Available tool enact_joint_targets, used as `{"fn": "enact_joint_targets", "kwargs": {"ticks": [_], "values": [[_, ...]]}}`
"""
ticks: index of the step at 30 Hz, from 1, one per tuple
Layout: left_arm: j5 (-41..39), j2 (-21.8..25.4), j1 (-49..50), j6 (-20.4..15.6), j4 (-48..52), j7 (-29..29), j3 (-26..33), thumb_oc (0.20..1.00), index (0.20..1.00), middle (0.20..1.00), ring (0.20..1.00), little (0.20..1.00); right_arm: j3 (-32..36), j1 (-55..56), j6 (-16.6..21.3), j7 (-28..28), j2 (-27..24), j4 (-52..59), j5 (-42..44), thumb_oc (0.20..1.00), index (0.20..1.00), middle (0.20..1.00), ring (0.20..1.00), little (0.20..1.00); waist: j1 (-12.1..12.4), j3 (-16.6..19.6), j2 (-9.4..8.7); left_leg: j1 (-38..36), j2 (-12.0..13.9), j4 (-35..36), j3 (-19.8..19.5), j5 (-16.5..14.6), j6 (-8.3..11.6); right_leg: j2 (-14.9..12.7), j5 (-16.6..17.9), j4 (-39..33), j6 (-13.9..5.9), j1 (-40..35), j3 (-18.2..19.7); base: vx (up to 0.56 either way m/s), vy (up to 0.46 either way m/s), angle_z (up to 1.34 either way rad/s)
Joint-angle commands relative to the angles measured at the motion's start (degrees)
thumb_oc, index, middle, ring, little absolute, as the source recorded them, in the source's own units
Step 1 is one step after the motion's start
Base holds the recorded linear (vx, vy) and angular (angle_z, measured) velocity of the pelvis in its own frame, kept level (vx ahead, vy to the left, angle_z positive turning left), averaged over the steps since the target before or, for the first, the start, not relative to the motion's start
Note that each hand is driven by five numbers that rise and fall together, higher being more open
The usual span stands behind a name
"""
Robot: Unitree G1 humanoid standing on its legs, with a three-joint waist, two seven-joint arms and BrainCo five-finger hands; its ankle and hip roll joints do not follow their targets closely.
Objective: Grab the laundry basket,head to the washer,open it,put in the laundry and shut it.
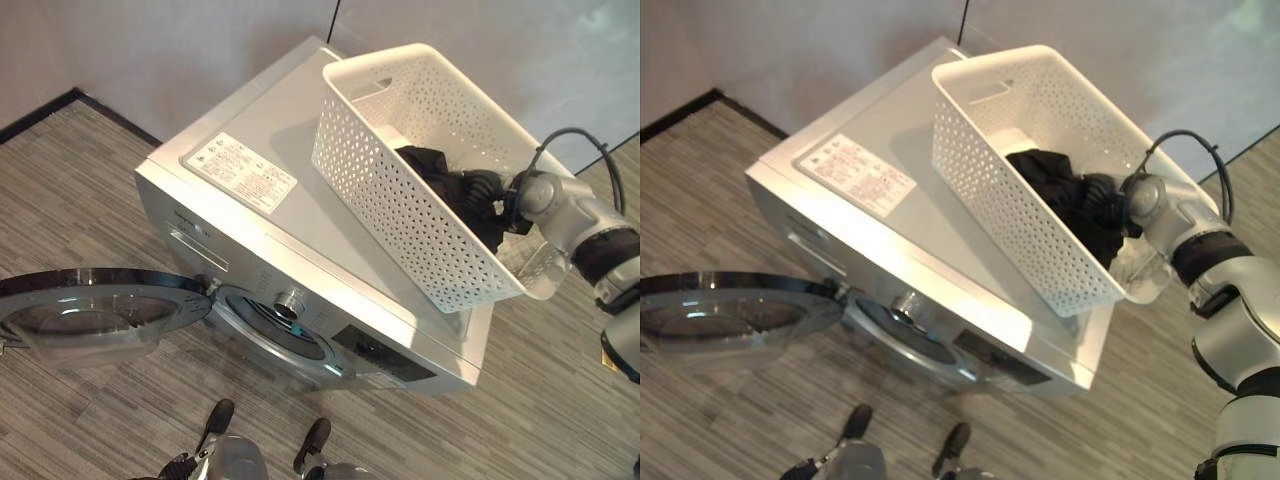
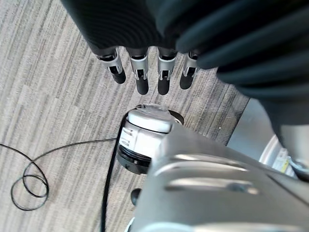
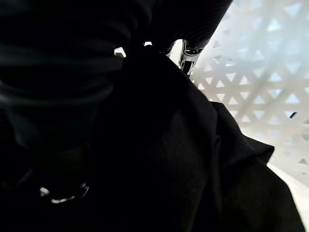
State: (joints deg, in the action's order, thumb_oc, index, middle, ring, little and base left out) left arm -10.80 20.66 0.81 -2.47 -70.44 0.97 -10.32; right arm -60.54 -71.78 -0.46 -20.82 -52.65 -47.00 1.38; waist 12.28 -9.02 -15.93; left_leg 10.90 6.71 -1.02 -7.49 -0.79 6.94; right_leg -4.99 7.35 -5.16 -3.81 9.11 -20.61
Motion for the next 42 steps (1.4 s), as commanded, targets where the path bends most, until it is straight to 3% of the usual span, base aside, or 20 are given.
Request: {"fn": "enact_joint_targets", "kwargs": {"ticks": [1,6,7,8,9,11,12,13,20,21,22,31,32,34,37,41,42], "values": [[1.21,-0.93,-1.86,-0.59,-0.41,0.44,-3.25,1.0,1.0,1.0,1.0,1.0,-6.91,-1.52,-0.93,-3.8,-2.28,1.53,-0.38,1.0,1.0,1.0,1.0,1.0,2.21,-2.9,1.24,0.76,1.52,5.62,3.23,5.22,-2.35,-1.55,-3.07,0.16,-3.59,-1.46,1.35,0.0,0.0,0.0],[0.99,-1.32,-2.49,-0.92,0.44,0.22,-4.2,1.0,1.0,1.0,1.0,1.0,-7.53,-0.9,-0.92,-4.33,-2.71,3.26,1.13,1.0,1.0,1.0,1.0,1.0,2.02,-3.09,1.35,0.91,1.64,5.69,3.28,5.27,-2.32,-1.41,-3.14,0.16,-3.52,-1.18,1.44,0.0,0.0,0.0],[1.01,-1.54,-2.6,-1.05,0.6,0.06,-4.52,1.0,1.0,1.0,1.0,1.0,-7.06,-0.69,-0.95,-4.03,-2.54,3.34,1.74,0.482,0.482,0.482,0.482,0.482,1.93,-3.03,1.35,0.87,1.68,5.72,3.36,5.2,-2.33,-1.41,-3.2,0.16,-3.5,-1.19,1.49,0.0,0.0,0.0],[1.01,-1.54,-2.6,-1.05,0.6,0.06,-4.52,1.0,1.0,1.0,1.0,1.0,-7.06,-0.69,-0.95,-4.03,-2.54,3.34,1.74,0.482,0.482,0.482,0.482,0.482,1.93,-3.03,1.35,0.87,1.68,5.72,3.36,5.2,-2.33,-1.41,-3.2,0.16,-3.5,-1.19,1.49,0.0,0.0,0.0],[0.8,-1.85,-2.87,-1.11,0.67,-0.07,-4.77,1.0,1.0,1.0,1.0,1.0,-6.18,-0.63,-0.77,-2.82,-1.92,2.32,1.97,0.2,0.2,0.2,0.2,0.2,1.8,-2.94,1.44,0.77,1.71,5.74,3.45,5.16,-2.41,-1.41,-3.23,0.16,-3.45,-1.22,1.61,0.0,0.0,0.0],[0.8,-1.85,-2.87,-1.11,0.67,-0.07,-4.77,1.0,1.0,1.0,1.0,1.0,-6.18,-0.63,-0.77,-2.82,-1.92,2.31,1.97,0.2,0.2,0.2,0.2,0.2,1.8,-2.95,1.44,0.77,1.71,5.74,3.45,5.16,-2.41,-1.41,-3.23,0.16,-3.45,-1.22,1.62,0.0,0.0,0.0],[0.37,-2.25,-3.69,-1.23,0.39,-0.87,-5.45,1.0,1.0,1.0,1.0,1.0,-1.93,-0.64,-0.15,1.54,0.15,-2.23,2.79,0.2,0.2,0.2,0.2,0.2,1.47,-2.81,1.76,0.52,1.59,5.73,3.7,5.03,-2.58,-1.45,-3.22,0.16,-3.41,-1.27,1.87,0.01,0.061,-0.01],[0.39,-2.54,-4.17,-0.72,-1.0,-1.99,-5.16,1.0,1.0,1.0,1.0,1.0,6.76,-1.85,-0.78,7.24,6.23,-8.14,3.61,0.2,0.2,0.2,0.2,0.2,0.32,-1.47,2.03,-0.8,1.28,5.74,4.46,4.13,-3.03,-1.56,-3.42,0.16,-3.27,-1.94,2.59,0.01,0.065,-0.03],[0.27,-2.53,-4.21,-0.6,-1.38,-2.11,-4.91,1.0,1.0,1.0,1.0,1.0,8.18,-2.29,-0.72,8.1,6.96,-8.82,4.2,0.2,0.2,0.2,0.2,0.2,-0.16,-0.95,1.95,-0.9,1.11,5.78,4.56,4.09,-3.15,-1.72,-3.4,0.16,-3.32,-1.88,2.61,0.02,0.019,-0.1],[1.03,-2.53,-3.58,-0.4,-3.04,-2.85,-3.92,1.0,1.0,1.0,1.0,1.0,14.9,-6.37,0.88,13.35,8.48,-8.66,11.21,0.2,0.2,0.2,0.2,0.2,-1.31,1.95,2.26,-3.69,0.6,5.91,5.7,2.56,-3.44,-2.15,-3.84,0.16,-3.48,-3.6,3.4,0.16,0.069,0.02],[1.29,-2.47,-3.18,-0.59,-3.31,-3.0,-3.99,1.0,1.0,1.0,1.0,1.0,16.63,-8.35,1.65,15.06,8.92,-10.1,13.67,0.2,0.2,0.2,0.2,0.2,-1.36,2.87,2.46,-4.73,0.44,5.9,6.05,2.09,-3.5,-2.32,-3.95,0.16,-3.51,-4.32,3.62,0.18,0.073,-0.06],[0.83,-1.92,-3.66,-2.01,2.03,-4.55,-6.91,1.0,1.0,1.0,1.0,1.0,19.58,-19.42,2.84,21.02,11.65,-18.63,21.1,0.2,0.2,0.2,0.2,0.2,-1.37,6.37,4.02,-8.25,-0.26,5.85,6.81,0.45,-3.88,-2.99,-4.33,0.16,-3.93,-7.03,4.25,0.06,0.027,-0.08],[1.29,-0.39,-3.85,-2.68,9.3,-4.75,-8.91,1.0,1.0,1.0,1.0,1.0,19.97,-22.34,2.57,22.28,11.19,-21.85,22.67,0.2,0.2,0.2,0.2,0.2,-1.05,7.72,4.78,-9.17,-0.67,5.74,6.64,-0.04,-4.1,-3.23,-4.68,0.16,-4.04,-8.15,4.06,0.06,0.036,0.02],[1.11,0.35,-3.6,-2.69,12.34,-4.7,-9.24,1.0,1.0,1.0,1.0,1.0,19.99,-22.84,2.51,22.65,10.82,-22.14,22.91,0.2,0.2,0.2,0.2,0.2,-0.98,8.04,5.1,-9.48,-0.77,5.7,6.55,-0.16,-4.16,-3.33,-4.78,0.16,-4.06,-8.6,3.9,0.05,0.024,0.04],[0.38,4.13,-2.48,-2.75,25.1,-3.15,-10.2,1.0,1.0,1.0,1.0,1.0,19.61,-24.2,2.61,23.12,8.94,-21.91,24.07,0.2,0.2,0.2,0.2,0.2,-0.8,8.94,6.02,-10.32,-0.95,5.59,6.15,-0.5,-4.36,-3.55,-5.13,0.24,-4.19,-9.8,3.49,0.02,0.007,-0.01],[1.62,12.88,1.74,-2.6,49.44,-0.34,-5.67,1.0,1.0,1.0,1.0,1.0,18.77,-24.64,2.35,22.68,5.08,-21.0,23.59,0.2,0.2,0.2,0.2,0.2,-0.13,9.68,7.8,-11.68,-1.13,5.49,5.38,-1.25,-4.67,-3.7,-5.63,0.47,-4.38,-11.41,3.01,0.02,0.01,0.09],[1.61,13.02,1.97,-2.35,49.84,-0.26,-5.46,1.0,1.0,1.0,1.0,1.0,18.85,-24.61,2.33,22.68,5.1,-20.97,23.59,0.2,0.2,0.2,0.2,0.2,-0.23,9.69,7.66,-11.57,-1.27,5.56,5.36,-0.98,-4.72,-3.83,-5.44,0.4,-4.39,-11.32,2.99,0.0,-0.009,0.06]]}}
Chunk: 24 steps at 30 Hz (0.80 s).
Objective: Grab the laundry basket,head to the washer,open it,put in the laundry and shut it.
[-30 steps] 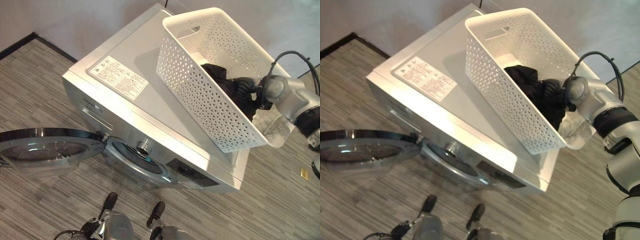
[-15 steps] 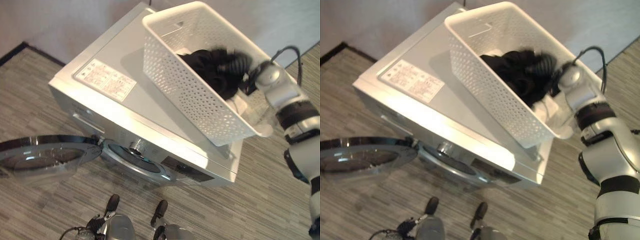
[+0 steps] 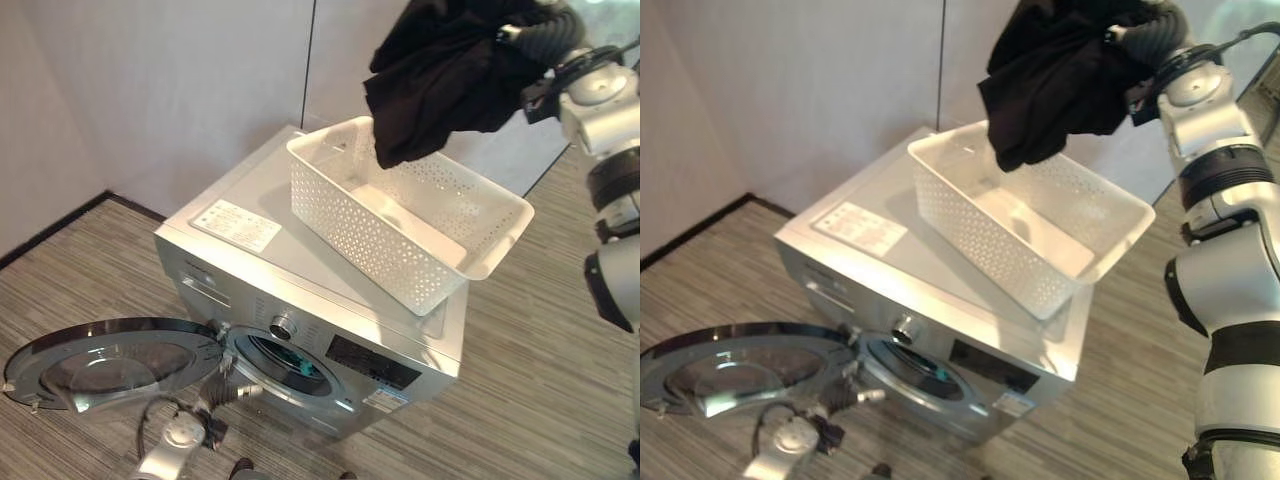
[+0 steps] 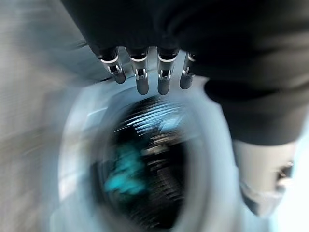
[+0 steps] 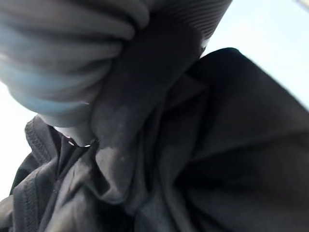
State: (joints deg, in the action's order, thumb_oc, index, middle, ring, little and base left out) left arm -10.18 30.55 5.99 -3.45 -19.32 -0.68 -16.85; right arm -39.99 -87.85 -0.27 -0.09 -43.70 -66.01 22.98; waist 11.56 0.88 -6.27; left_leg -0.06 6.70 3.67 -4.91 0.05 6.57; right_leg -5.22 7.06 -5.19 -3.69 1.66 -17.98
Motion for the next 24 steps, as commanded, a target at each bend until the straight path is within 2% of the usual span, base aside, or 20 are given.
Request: {"fn": "enact_joint_targets", "kwargs": {"ticks": [1,3,4,7,11,12,14,17,20,21,24], "values": [[0.72,4.49,-2.06,-1.56,3.28,1.55,3.29,1.0,1.0,1.0,1.0,1.0,-1.86,-8.35,2.13,1.8,-4.68,-1.44,1.86,0.2,0.2,0.2,0.2,0.2,0.64,-0.04,-1.76,-0.63,-1.3,0.87,2.63,-1.75,-4.37,-3.68,-5.19,0.46,-4.55,-3.99,0.16,-0.01,-0.007,0.03],[0.87,6.67,0.73,-2.84,15.88,1.01,10.39,1.0,1.0,1.0,1.0,1.0,-1.44,-7.36,2.27,1.36,-5.97,-0.27,1.25,0.2,0.2,0.2,0.2,0.2,1.08,0.34,-0.97,-1.3,-1.21,0.8,2.42,-2.18,-4.37,-3.58,-5.58,0.5,-4.53,-4.76,0.02,0.0,-0.018,0.05],[0.85,6.73,1.04,-2.61,16.3,1.1,10.69,1.0,1.0,1.0,1.0,1.0,-1.36,-7.33,2.25,1.37,-5.91,-0.22,1.24,0.2,0.2,0.2,0.2,0.2,0.96,0.35,-1.09,-1.2,-1.34,0.87,2.41,-1.89,-4.42,-3.7,-5.37,0.44,-4.52,-4.67,0.01,-0.01,-0.007,0.09],[-0.49,8.52,0.58,-4.56,26.96,-0.25,17.04,1.0,1.0,1.0,1.0,1.0,-0.96,-5.75,2.56,1.43,-5.27,1.63,0.8,0.2,0.2,0.2,0.2,0.2,0.84,1.2,-0.43,-1.71,-1.47,0.94,2.6,-1.88,-4.34,-3.89,-5.5,0.26,-4.49,-5.18,0.05,-0.02,-0.009,0.07],[-6.91,10.0,-5.33,-4.68,27.78,-0.01,16.84,1.0,1.0,1.0,1.0,1.0,-0.68,-4.72,2.58,1.05,-2.55,1.95,1.14,0.2,0.2,0.2,0.2,0.2,0.0,2.19,0.26,-2.41,-1.59,1.09,3.37,-1.94,-4.12,-3.98,-5.59,0.19,-4.52,-5.53,0.5,0.0,0.0,0.0],[-9.19,11.64,-15.39,-4.41,23.45,-1.46,13.13,1.0,1.0,1.0,1.0,1.0,-0.45,-3.94,2.2,0.5,1.46,2.18,1.14,0.2,0.2,0.2,0.2,0.2,-0.91,2.96,1.1,-3.12,-1.42,1.12,3.92,-2.18,-3.82,-3.81,-5.91,0.19,-4.41,-6.08,0.92,-0.01,-0.003,-0.1],[-10.88,11.36,-20.35,-4.36,20.53,-1.96,10.47,1.0,1.0,1.0,1.0,1.0,-0.42,-3.82,1.97,0.41,2.49,2.12,1.17,0.2,0.2,0.2,0.2,0.2,-1.12,3.17,1.12,-3.07,-1.61,1.22,4.04,-1.86,-3.84,-3.93,-5.8,0.19,-4.36,-5.94,1.06,-0.02,0.003,-0.21],[-18.06,9.08,-39.31,-3.38,7.96,-3.87,-1.44,1.0,1.0,1.0,1.0,1.0,-0.75,-3.77,1.01,0.27,8.11,1.44,1.75,0.2,0.2,0.2,0.2,0.2,-2.66,3.99,1.94,-3.35,-1.57,1.33,4.22,-1.54,-3.57,-3.83,-5.87,0.19,-4.19,-6.16,1.23,-0.02,-0.006,-0.11],[-25.48,4.29,-57.28,-2.01,-7.94,-4.94,-15.16,1.0,1.0,1.0,1.0,1.0,-1.99,-4.8,0.42,0.93,13.33,0.69,5.17,0.2,0.2,0.2,0.2,0.2,-4.08,4.35,2.6,-3.03,-1.48,1.33,4.18,-0.75,-3.2,-3.59,-5.64,0.19,-4.13,-5.97,1.56,-0.03,-0.018,-0.11],[-25.49,4.28,-57.32,-2.03,-7.97,-4.93,-15.18,1.0,1.0,1.0,1.0,1.0,-1.98,-4.81,0.42,0.92,13.31,0.69,5.17,0.2,0.2,0.2,0.2,0.2,-4.07,4.33,2.59,-3.03,-1.48,1.33,4.19,-0.75,-3.2,-3.59,-5.64,0.19,-4.13,-5.98,1.56,-0.04,-0.021,-0.07],[-28.19,-1.14,-67.13,-1.55,-19.37,-6.85,-20.98,1.0,1.0,1.0,1.0,1.0,-3.07,-5.44,0.23,1.55,16.08,0.18,7.27,0.2,0.2,0.2,0.2,0.2,-4.72,4.41,2.7,-2.79,-1.31,1.33,4.09,-0.29,-2.95,-3.36,-5.52,0.19,-4.13,-5.83,1.7,-0.02,-0.017,-0.03]]}}
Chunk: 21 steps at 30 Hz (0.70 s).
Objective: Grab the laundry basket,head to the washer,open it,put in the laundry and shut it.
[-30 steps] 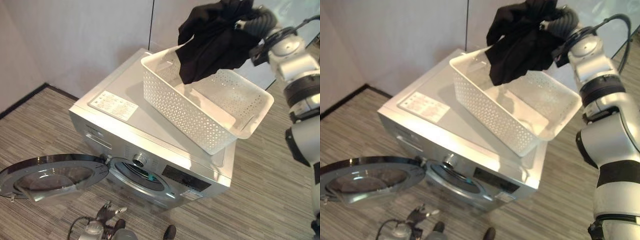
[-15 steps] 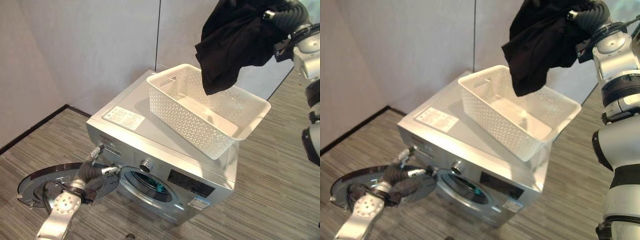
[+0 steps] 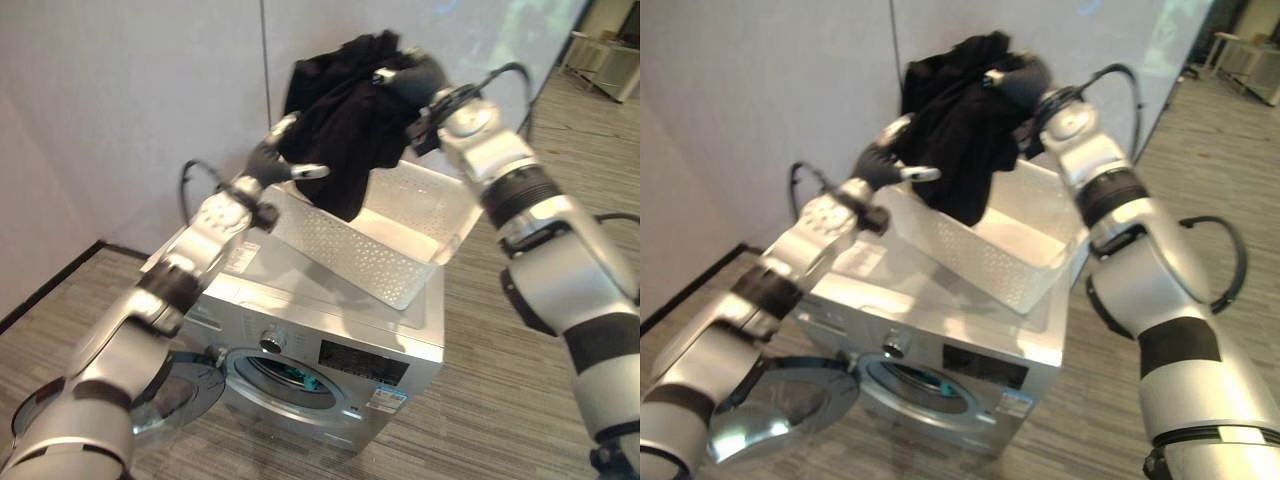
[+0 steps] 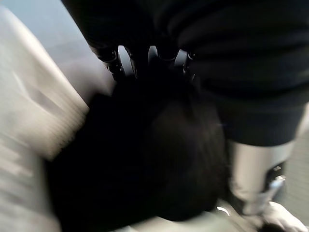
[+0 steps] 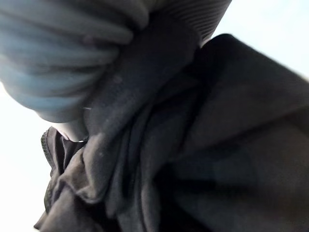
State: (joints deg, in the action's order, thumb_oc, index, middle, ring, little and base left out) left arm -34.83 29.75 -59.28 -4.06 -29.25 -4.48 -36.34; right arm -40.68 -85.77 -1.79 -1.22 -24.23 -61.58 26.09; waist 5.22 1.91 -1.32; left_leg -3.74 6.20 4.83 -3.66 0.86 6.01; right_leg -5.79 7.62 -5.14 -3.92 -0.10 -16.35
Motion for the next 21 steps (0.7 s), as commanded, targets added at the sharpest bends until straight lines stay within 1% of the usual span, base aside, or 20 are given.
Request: {"fn": "enact_joint_targets", "kwargs": {"ticks": [1,2,3,4,5,9,10,13,15,21], "values": [[-3.54,-0.35,-1.87,-0.93,-9.44,-3.05,-1.48,1.0,1.0,1.0,1.0,1.0,-2.38,-7.52,1.75,2.69,-3.38,-4.25,4.16,0.2,0.2,0.2,0.2,0.2,1.62,3.39,-2.25,0.89,-0.82,0.17,2.84,-1.1,-2.39,-2.79,-6.08,0.14,-3.9,-4.07,0.07,-0.04,-0.038,0.0],[-2.95,-6.23,-8.44,-0.89,-17.39,-4.61,-4.0,1.0,1.0,1.0,1.0,1.0,-3.65,-8.16,1.92,3.01,-2.13,-3.96,6.3,0.2,0.2,0.2,0.2,0.2,0.95,3.35,-2.32,1.24,-0.61,0.17,2.65,-0.79,-2.17,-2.6,-6.09,0.21,-3.89,-3.83,0.11,-0.05,-0.041,-0.02],[-3.0,-7.58,-9.81,-0.79,-18.47,-4.85,-4.76,1.0,1.0,1.0,1.0,1.0,-4.07,-8.31,2.02,3.26,-1.96,-3.79,6.78,0.2,0.2,0.2,0.2,0.2,0.7,3.31,-2.31,1.32,-0.53,0.17,2.61,-0.7,-2.1,-2.54,-6.13,0.3,-3.88,-3.76,0.08,-0.05,-0.042,0.03],[-3.02,-7.64,-9.89,-0.83,-18.56,-4.83,-4.79,1.0,1.0,1.0,1.0,1.0,-4.08,-8.33,2.02,3.26,-2.01,-3.79,6.79,0.2,0.2,0.2,0.2,0.2,0.72,3.28,-2.3,1.33,-0.53,0.17,2.59,-0.69,-2.1,-2.54,-6.13,0.31,-3.87,-3.76,0.06,-0.03,-0.023,0.03],[-3.96,-9.44,-11.98,-0.6,-20.13,-4.62,-6.04,1.0,1.0,1.0,1.0,1.0,-4.88,-8.64,1.92,3.47,-1.93,-3.87,6.91,0.2,0.2,0.2,0.2,0.2,0.37,3.19,-2.23,1.43,-0.5,0.17,2.46,-0.6,-2.05,-2.42,-6.16,0.39,-3.8,-3.7,0.13,-0.02,-0.02,0.04],[-6.84,-10.95,-14.6,-0.25,-22.05,-3.81,-7.41,1.0,1.0,1.0,1.0,1.0,-5.36,-8.31,1.62,3.43,-2.09,-4.14,6.61,0.2,0.2,0.2,0.2,0.2,0.16,3.2,-2.07,1.41,-0.45,0.17,2.34,-0.53,-1.97,-2.32,-6.12,0.44,-3.79,-3.68,0.04,0.0,-0.007,0.02],[-7.67,-11.39,-16.7,-0.15,-23.25,-3.49,-8.44,1.0,1.0,1.0,1.0,1.0,-5.63,-8.22,1.55,3.51,-2.35,-4.41,6.7,0.2,0.2,0.2,0.2,0.2,0.1,3.18,-1.91,1.43,-0.38,0.17,2.28,-0.43,-1.91,-2.25,-6.18,0.44,-3.76,-3.76,-0.08,0.0,0.0,0.0],[-7.22,-12.57,-18.87,0.11,-26.27,-3.67,-9.05,1.0,1.0,1.0,1.0,1.0,-5.68,-8.28,1.38,3.38,-2.33,-4.55,7.14,0.2,0.2,0.2,0.2,0.2,0.04,3.13,-1.83,1.5,-0.45,0.17,2.1,-0.35,-1.89,-2.17,-6.2,0.45,-3.72,-3.73,-0.18,-0.01,-0.016,0.08],[-5.86,-14.44,-21.35,0.39,-29.8,-3.85,-9.25,1.0,1.0,1.0,1.0,1.0,-5.74,-8.16,1.43,3.25,-1.9,-4.3,8.26,0.2,0.2,0.2,0.2,0.2,-0.25,3.09,-1.75,1.55,-0.39,0.17,2.17,-0.28,-1.77,-2.12,-6.15,0.44,-3.74,-3.65,-0.15,0.0,-0.019,0.07],[-3.4,-15.81,-24.11,0.06,-32.6,-5.13,-8.74,1.0,1.0,1.0,1.0,1.0,-6.12,-7.75,1.98,3.21,-0.48,-2.47,10.35,0.2,0.2,0.2,0.2,0.2,-0.55,2.88,-1.75,1.62,-0.41,0.17,2.51,-0.25,-1.65,-2.15,-5.92,0.35,-3.86,-3.44,-0.3,0.0,0.0,0.0]]}}
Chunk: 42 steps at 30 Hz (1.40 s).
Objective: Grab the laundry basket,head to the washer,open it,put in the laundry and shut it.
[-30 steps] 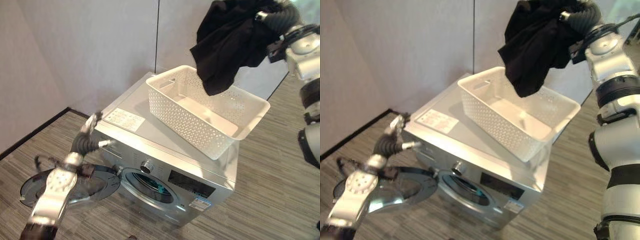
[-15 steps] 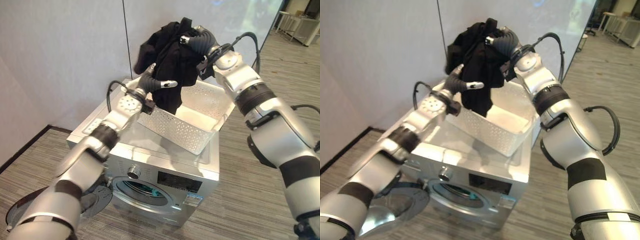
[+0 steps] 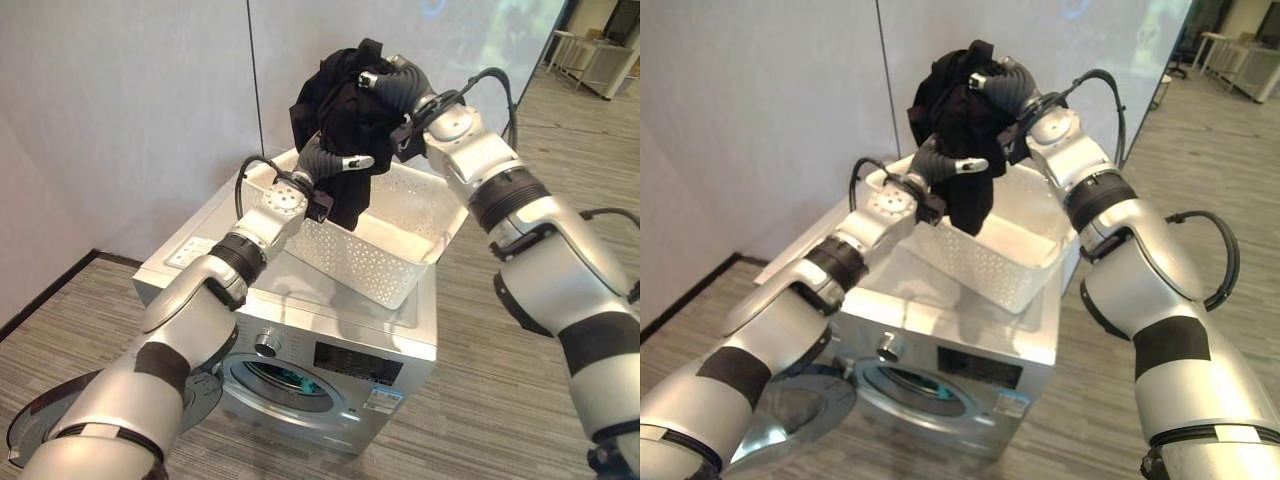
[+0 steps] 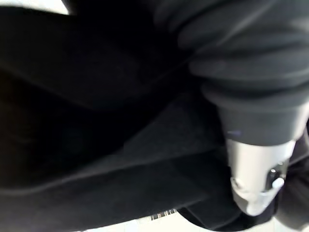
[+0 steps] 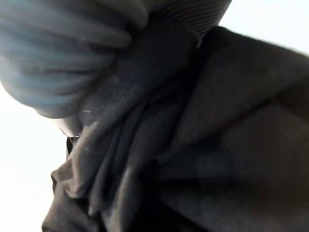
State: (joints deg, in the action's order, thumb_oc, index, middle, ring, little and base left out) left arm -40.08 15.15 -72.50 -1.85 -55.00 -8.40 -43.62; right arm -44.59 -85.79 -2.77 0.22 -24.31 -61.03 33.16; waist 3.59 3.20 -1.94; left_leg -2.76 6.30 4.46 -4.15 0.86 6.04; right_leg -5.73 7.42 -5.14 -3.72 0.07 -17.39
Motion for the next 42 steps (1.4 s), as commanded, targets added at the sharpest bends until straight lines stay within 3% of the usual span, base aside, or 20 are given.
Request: {"fn": "enact_joint_targets", "kwargs": {"ticks": [1,2,4,5,15,17,18,28,33,35,36,37,40,41,42], "values": [[2.8,-1.06,-11.01,-2.18,-7.57,-1.1,-1.28,1.0,1.0,1.0,1.0,1.0,-2.11,-7.3,3.41,1.59,0.53,-1.36,4.31,0.2,0.2,0.2,0.2,0.2,0.92,1.49,-1.16,0.54,-0.5,0.54,3.3,-0.33,-1.72,-2.2,-5.67,0.33,-4.06,-3.58,1.03,0.0,0.0,0.0],[2.8,-1.05,-10.99,-2.18,-7.57,-1.1,-1.28,1.0,1.0,1.0,1.0,1.0,-2.11,-7.28,3.4,1.61,0.53,-1.34,4.3,0.2,0.2,0.2,0.2,0.2,0.93,1.5,-1.16,0.53,-0.5,0.54,3.31,-0.33,-1.72,-2.2,-5.67,0.33,-4.06,-3.57,1.05,0.01,-0.009,-0.03],[2.84,-0.82,-11.03,-2.34,-7.91,-0.98,-1.1,0.558,0.558,0.558,0.558,0.558,-2.4,-6.96,3.75,1.53,1.41,0.27,5.27,0.2,0.2,0.2,0.2,0.2,0.65,1.44,-1.1,0.44,-0.42,0.54,3.66,-0.37,-1.72,-2.21,-5.61,0.32,-4.09,-3.48,1.22,0.0,-0.002,-0.02],[2.74,-0.89,-10.96,-2.53,-7.93,-1.24,-0.85,0.2,0.2,0.2,0.2,0.2,-2.42,-6.59,3.93,1.42,1.71,1.26,5.58,0.2,0.2,0.2,0.2,0.2,0.58,1.34,-1.09,0.42,-0.39,0.54,3.8,-0.35,-1.71,-2.2,-5.56,0.34,-4.1,-3.38,1.29,-0.01,0.0,-0.04],[5.12,4.79,-4.42,-5.87,1.65,-3.36,2.96,0.2,0.2,0.2,0.2,0.2,-1.46,-1.38,6.77,1.53,-2.63,15.27,7.79,0.2,0.2,0.2,0.2,0.2,-0.79,1.12,-1.25,-0.07,-0.27,0.54,5.38,-0.97,-1.78,-2.14,-5.37,0.14,-4.04,-2.88,2.55,0.0,-0.005,-0.12],[5.59,6.45,-2.55,-6.83,3.8,-4.38,5.09,0.2,0.2,0.2,0.2,0.2,-1.07,0.25,7.26,1.14,-4.42,17.27,8.2,0.457,0.457,0.457,0.457,0.457,-1.04,1.02,-1.33,-0.15,-0.28,0.54,5.6,-1.1,-1.77,-2.18,-5.43,0.14,-4.05,-2.87,2.69,0.0,-0.005,-0.15],[6.26,7.39,-2.01,-7.37,5.2,-4.96,5.8,0.2,0.2,0.2,0.2,0.2,-0.98,0.63,7.39,1.41,-5.35,17.94,7.83,1.0,1.0,1.0,1.0,1.0,-1.14,1.0,-1.34,-0.2,-0.26,0.54,5.68,-1.19,-1.77,-2.17,-5.47,0.14,-4.07,-2.88,2.72,0.0,0.0,0.0],[11.68,18.01,7.24,-10.9,18.58,-9.74,16.19,0.2,0.2,0.2,0.2,0.2,13.37,13.26,13.72,5.42,-17.35,33.4,5.6,1.0,1.0,1.0,1.0,1.0,-2.17,0.87,-0.58,-0.71,-0.55,0.54,6.46,-2.19,-2.17,-2.52,-5.59,0.14,-4.38,-2.88,3.39,0.01,0.007,-0.05],[14.86,24.67,14.38,-12.46,28.61,-12.21,24.64,0.2,0.2,0.2,0.2,0.2,24.67,24.65,16.0,7.53,-24.34,42.4,3.45,1.0,1.0,1.0,1.0,1.0,-3.01,1.12,0.15,-1.24,-0.81,0.54,7.05,-2.97,-2.53,-2.88,-5.51,0.16,-4.69,-2.82,4.12,0.01,0.014,-0.04],[19.0,28.76,25.64,-12.84,39.78,-13.23,34.87,0.2,0.2,0.2,0.2,0.2,36.7,39.01,15.33,9.73,-29.41,49.95,-5.79,1.0,1.0,1.0,1.0,1.0,-3.42,1.39,0.62,-1.23,-1.19,0.54,7.23,-3.38,-2.89,-3.2,-5.4,0.18,-4.88,-2.65,4.5,0.03,0.037,-0.03],[19.03,28.73,25.78,-12.78,39.91,-13.25,34.86,0.2,0.2,0.2,0.2,0.2,36.84,39.27,15.27,9.75,-29.38,50.12,-5.84,1.0,1.0,1.0,1.0,1.0,-3.37,1.44,0.63,-1.33,-1.14,0.54,7.25,-3.47,-2.87,-3.15,-5.47,0.18,-4.88,-2.74,4.51,0.02,0.037,-0.03],[21.6,30.3,33.52,-13.38,46.08,-13.03,41.92,0.2,0.2,0.2,0.2,0.2,43.22,48.01,14.34,9.43,-31.41,52.34,-11.32,1.0,1.0,1.0,1.0,1.0,-3.54,0.9,0.76,-1.21,-1.53,0.54,7.38,-3.04,-3.12,-3.49,-4.84,0.17,-4.84,-2.54,4.5,0.0,0.039,-0.15],[26.45,31.28,46.75,-13.34,53.59,-12.69,53.24,0.2,0.2,0.2,0.2,0.2,55.01,64.14,12.7,8.42,-31.1,55.5,-16.23,1.0,1.0,1.0,1.0,1.0,-3.89,1.02,0.78,-1.12,-1.82,0.54,7.59,-3.53,-3.45,-3.91,-4.76,0.14,-5.11,-2.25,4.82,0.04,0.041,-0.2],[26.55,31.11,47.37,-13.15,54.17,-12.6,53.41,0.2,0.2,0.2,0.2,0.2,55.47,64.97,12.57,8.32,-30.9,56.06,-16.34,1.0,1.0,1.0,1.0,1.0,-3.81,1.34,0.8,-1.34,-1.76,0.54,7.5,-3.98,-3.42,-3.85,-5.14,0.14,-5.24,-2.45,4.91,0.02,0.06,-0.04],[28.39,30.7,56.03,-13.17,58.51,-12.29,61.59,0.2,0.2,0.2,0.2,0.2,62.95,75.38,10.69,7.76,-29.81,56.55,-21.41,1.0,1.0,1.0,1.0,1.0,-3.92,0.94,0.74,-0.93,-2.12,0.54,7.58,-3.7,-3.73,-4.23,-4.66,0.14,-5.25,-2.04,4.91,0.04,0.045,-0.05]]}}
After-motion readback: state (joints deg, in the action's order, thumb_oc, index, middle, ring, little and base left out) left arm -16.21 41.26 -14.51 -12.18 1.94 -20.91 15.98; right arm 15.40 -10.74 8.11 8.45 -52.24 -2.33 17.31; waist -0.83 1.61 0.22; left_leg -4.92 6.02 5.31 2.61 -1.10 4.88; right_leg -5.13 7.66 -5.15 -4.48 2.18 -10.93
